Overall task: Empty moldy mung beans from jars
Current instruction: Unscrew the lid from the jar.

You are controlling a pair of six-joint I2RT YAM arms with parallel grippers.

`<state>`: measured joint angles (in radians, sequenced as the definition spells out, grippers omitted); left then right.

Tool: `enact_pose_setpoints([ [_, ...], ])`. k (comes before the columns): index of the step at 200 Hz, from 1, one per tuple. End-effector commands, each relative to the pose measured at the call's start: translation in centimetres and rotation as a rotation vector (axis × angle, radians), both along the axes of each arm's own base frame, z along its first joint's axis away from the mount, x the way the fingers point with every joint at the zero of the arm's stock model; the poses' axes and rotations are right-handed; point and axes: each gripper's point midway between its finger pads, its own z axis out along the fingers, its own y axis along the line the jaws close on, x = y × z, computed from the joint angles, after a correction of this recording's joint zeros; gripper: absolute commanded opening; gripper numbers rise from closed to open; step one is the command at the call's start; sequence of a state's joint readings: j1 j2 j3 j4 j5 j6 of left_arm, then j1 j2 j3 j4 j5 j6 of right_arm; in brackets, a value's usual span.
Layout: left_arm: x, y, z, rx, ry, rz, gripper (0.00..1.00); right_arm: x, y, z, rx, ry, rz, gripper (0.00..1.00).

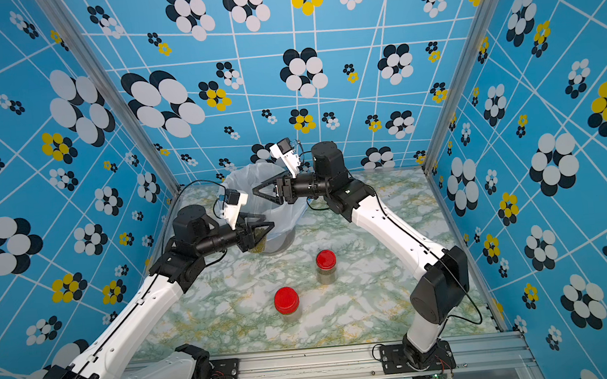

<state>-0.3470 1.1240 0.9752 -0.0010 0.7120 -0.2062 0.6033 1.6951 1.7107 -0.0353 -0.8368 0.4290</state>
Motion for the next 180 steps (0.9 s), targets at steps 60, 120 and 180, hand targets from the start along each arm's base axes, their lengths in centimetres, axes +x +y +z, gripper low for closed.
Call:
enact_pose_setpoints([
  [60, 1.4, 3.2, 6.5, -0.229, -0.015, 0.04, 0.19, -6.5, -2.1, 1.9, 0.04, -0.276, 0.316, 0.33],
  [120, 1.4, 3.4, 5.4, -0.083, -0.075, 0.161, 0.17, -2.4, -2.2, 1.3, -0.037, -0.151, 0.063, 0.79],
  [180, 0.4, 1.9, 3.3, 0.127, -0.146, 0.185, 0.17, 0.0, -2.9, 3.7, 0.004, 0.052, -0.094, 0.86],
])
